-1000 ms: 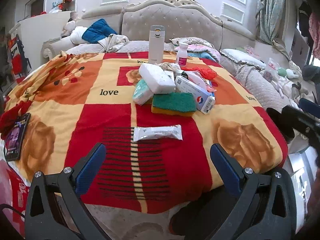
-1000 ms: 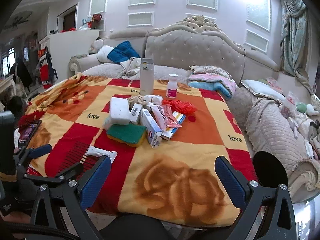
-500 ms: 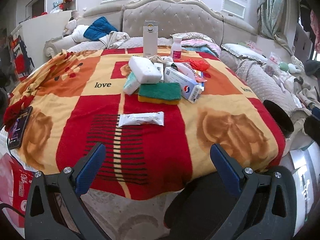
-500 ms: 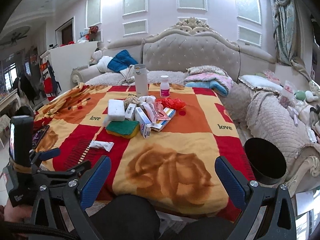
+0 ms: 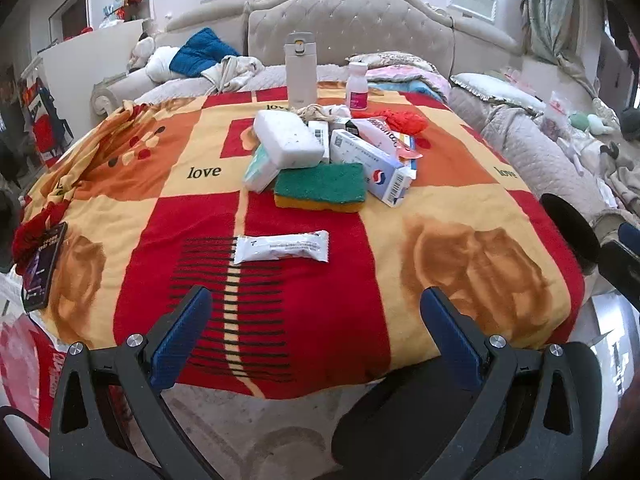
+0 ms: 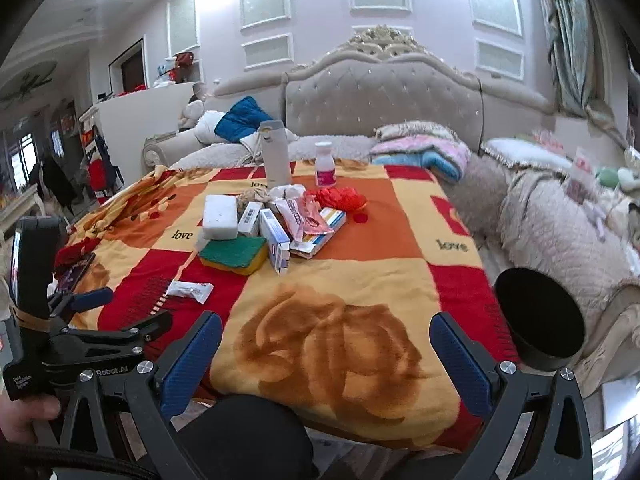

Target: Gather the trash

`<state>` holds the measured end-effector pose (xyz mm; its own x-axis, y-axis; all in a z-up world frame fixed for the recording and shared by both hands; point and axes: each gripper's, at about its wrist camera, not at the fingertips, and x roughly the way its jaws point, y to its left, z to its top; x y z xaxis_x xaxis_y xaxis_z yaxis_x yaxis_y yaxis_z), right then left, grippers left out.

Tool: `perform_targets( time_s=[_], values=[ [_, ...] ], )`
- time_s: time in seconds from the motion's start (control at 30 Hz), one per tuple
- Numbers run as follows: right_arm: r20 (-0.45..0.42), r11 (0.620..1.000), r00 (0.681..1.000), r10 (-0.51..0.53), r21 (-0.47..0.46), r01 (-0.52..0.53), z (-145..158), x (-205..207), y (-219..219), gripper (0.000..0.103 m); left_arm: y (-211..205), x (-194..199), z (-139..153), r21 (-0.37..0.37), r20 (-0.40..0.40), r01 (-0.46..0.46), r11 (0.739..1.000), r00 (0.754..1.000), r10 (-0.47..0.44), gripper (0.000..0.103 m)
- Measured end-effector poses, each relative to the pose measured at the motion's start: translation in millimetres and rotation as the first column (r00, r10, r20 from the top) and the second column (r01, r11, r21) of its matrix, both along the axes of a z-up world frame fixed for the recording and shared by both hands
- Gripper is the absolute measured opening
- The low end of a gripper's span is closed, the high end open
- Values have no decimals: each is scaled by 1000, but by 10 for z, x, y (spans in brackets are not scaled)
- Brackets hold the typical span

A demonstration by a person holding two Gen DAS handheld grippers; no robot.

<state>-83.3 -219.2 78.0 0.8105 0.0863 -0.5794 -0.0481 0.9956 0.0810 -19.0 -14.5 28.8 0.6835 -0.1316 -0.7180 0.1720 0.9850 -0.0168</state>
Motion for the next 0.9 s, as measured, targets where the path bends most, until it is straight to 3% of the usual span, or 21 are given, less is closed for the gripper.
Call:
perform_targets(
  time_s=[0.5, 0.63, 0.9],
  values=[
    [-88, 999, 995, -45, -5, 45, -150, 365, -112, 103, 135, 133, 38, -66, 79, -54, 996, 995, 60, 103],
    [-102, 999, 994, -47, -2, 47, -175, 388, -103, 103, 137, 166, 20, -95, 19, -15, 995, 1000, 17, 103],
    [-120, 998, 992, -40, -43, 35, -153, 418, 11, 103, 153, 169, -66, -82, -21, -34, 996, 999, 32, 103]
  ],
)
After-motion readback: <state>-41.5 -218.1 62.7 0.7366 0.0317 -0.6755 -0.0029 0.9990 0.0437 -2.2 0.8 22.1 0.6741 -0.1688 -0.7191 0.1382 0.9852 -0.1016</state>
